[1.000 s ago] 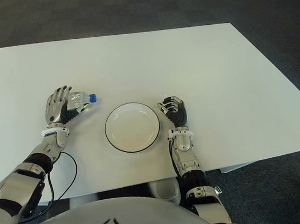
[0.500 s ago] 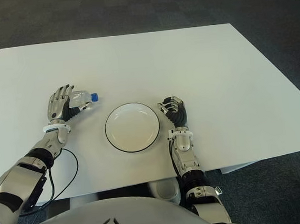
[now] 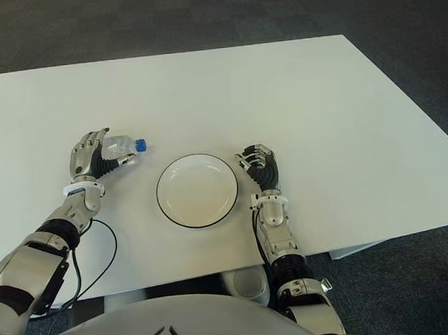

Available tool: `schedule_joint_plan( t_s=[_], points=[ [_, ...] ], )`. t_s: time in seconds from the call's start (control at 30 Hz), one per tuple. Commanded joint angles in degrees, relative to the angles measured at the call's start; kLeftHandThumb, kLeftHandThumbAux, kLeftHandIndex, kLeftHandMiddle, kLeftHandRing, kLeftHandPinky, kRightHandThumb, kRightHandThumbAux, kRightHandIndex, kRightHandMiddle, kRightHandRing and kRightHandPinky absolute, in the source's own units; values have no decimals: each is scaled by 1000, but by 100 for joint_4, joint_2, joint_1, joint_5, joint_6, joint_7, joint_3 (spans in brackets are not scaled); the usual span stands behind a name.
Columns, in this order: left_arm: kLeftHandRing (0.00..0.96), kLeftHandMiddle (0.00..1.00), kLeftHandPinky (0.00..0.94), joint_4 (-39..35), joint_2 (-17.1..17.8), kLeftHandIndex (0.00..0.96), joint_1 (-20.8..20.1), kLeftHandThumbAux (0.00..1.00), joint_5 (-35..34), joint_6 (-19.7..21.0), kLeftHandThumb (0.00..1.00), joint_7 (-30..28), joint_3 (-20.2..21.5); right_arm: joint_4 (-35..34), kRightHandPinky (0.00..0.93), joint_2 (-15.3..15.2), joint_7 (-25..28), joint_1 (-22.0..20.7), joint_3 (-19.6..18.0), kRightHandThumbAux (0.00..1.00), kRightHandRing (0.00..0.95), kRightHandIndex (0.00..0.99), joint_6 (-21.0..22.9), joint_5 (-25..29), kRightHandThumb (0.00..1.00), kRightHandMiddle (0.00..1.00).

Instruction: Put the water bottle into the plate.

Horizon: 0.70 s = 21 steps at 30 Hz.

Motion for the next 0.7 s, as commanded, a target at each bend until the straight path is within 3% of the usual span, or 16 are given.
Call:
schedule_joint_plan(
  t_s=[0.03, 0.2, 0.4, 0.7],
  points=[
    [521, 454, 524, 227, -148, 412, 411, 643, 0, 259, 814, -589, -173, 109, 523, 7, 18, 137, 18, 732, 508, 422, 210, -13, 702, 483],
    [676, 503, 687, 195, -134, 400, 411, 664, 61, 426, 840, -611, -275, 109, 511, 2, 20, 136, 23, 731, 504, 422, 188, -12, 702, 480],
    [780, 529, 819, -16, -173, 393, 516, 669, 35, 550, 847, -449, -279, 65, 524, 9, 32, 148, 26, 732, 505, 422, 218, 1, 701, 483],
    [841, 540, 851, -311, -182, 392, 642, 671, -62, 546, 850, -280, -172, -6, 516, 6, 45, 156, 31, 732, 504, 422, 331, 2, 701, 486]
  ],
)
